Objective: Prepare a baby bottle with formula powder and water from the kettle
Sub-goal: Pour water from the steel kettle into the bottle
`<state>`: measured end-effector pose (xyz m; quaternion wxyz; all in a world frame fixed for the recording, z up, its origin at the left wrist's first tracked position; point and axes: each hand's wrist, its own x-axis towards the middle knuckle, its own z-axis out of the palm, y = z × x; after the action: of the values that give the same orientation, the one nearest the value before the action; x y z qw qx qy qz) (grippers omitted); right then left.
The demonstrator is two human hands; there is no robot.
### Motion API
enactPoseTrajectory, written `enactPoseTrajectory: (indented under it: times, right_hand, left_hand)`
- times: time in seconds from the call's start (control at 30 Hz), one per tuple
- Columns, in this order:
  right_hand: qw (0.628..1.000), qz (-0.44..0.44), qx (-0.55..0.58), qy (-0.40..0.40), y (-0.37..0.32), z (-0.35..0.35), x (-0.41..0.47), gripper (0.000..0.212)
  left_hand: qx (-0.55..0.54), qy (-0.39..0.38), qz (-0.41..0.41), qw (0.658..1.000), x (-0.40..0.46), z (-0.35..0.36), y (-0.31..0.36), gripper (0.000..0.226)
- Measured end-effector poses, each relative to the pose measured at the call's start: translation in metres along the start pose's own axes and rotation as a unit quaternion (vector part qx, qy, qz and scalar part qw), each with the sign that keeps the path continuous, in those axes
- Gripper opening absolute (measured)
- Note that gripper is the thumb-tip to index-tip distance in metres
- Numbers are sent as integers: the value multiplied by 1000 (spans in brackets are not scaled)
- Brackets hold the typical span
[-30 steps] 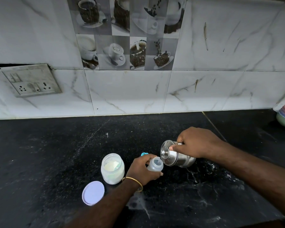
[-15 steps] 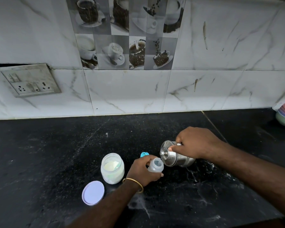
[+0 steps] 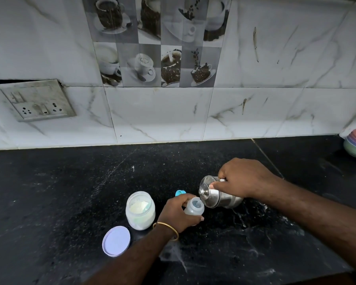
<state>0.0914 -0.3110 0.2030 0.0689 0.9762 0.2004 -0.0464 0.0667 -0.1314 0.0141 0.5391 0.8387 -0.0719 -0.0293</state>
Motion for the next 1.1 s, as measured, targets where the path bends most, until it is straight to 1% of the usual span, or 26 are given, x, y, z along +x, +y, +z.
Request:
enactPoseTrajectory:
  times: [0.3,0.53,0.77,0.87,1.0,1.1]
  right_hand:
    - [1000,5,-7,-3,1,-1,-1,46]
    - [1000,5,-7,-1,-1,-4,-3,46]
    - [1000,8,-11,-2,-1,-7,-6,48]
    - [1000,8,-10,-1,-2,-8,-6,43]
    - [1000,7,-8,0,-2,-9,-7,45]
    - [1000,3,-2,5,-2,-9,-7,37]
  left_hand:
    - [-10,4,0,1000,1,0,-3,47]
    - [-2,-4,-2,1000,2,1,-6,52]
    - [2,-6,3,1000,0,1,-2,49]
    - [3,-8,6,1000,-1,1,-3,49]
    - [-1,-10,4,1000,-1,2,-2,47]
    - [-2,-11,3,1000,-1,3,-3,49]
